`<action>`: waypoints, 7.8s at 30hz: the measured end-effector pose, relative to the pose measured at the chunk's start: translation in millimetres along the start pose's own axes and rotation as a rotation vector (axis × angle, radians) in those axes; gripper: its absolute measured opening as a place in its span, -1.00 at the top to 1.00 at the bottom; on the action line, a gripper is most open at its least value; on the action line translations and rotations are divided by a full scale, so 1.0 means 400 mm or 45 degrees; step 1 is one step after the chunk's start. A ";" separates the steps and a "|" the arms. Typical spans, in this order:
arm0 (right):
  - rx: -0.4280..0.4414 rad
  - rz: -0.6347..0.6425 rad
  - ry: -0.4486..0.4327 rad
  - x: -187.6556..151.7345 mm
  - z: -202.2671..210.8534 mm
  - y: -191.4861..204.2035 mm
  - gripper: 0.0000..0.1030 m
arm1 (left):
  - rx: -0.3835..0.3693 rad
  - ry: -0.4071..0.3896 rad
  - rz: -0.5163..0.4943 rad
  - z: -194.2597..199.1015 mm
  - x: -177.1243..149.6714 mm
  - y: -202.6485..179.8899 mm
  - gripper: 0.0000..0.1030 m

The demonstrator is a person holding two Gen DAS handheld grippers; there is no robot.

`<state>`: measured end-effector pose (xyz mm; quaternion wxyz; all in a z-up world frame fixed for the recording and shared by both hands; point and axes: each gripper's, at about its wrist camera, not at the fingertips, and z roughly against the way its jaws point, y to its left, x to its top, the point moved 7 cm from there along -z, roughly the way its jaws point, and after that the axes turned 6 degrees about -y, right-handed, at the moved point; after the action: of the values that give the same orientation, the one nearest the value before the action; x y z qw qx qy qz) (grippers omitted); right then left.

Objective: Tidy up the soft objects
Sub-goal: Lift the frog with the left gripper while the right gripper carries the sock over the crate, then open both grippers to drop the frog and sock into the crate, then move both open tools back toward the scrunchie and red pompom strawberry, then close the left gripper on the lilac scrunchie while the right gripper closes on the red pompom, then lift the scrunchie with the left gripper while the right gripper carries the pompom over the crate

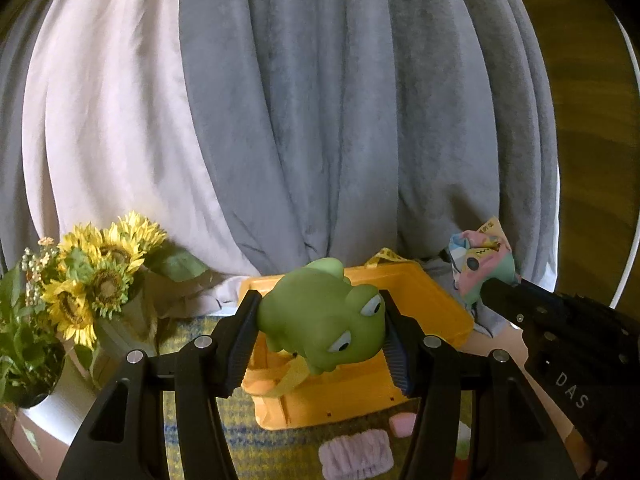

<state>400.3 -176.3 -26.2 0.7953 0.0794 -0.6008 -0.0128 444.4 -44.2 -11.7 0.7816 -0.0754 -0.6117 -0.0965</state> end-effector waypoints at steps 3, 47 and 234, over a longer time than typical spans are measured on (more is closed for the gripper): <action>-0.007 -0.002 0.000 0.008 -0.031 -0.009 0.69 | -0.002 -0.002 0.003 -0.029 0.007 0.006 -0.08; -0.135 -0.041 0.353 -0.095 -0.411 -0.105 0.30 | -0.080 0.381 -0.085 -0.420 -0.140 0.028 -0.45; -0.128 -0.074 -0.022 -0.039 0.103 -0.020 0.26 | 0.008 -0.014 0.023 0.092 -0.056 0.004 0.45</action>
<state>357.0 -186.9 -31.3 0.7923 0.0566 -0.6038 -0.0668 405.0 -32.6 -24.6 0.7792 -0.0789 -0.6156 -0.0870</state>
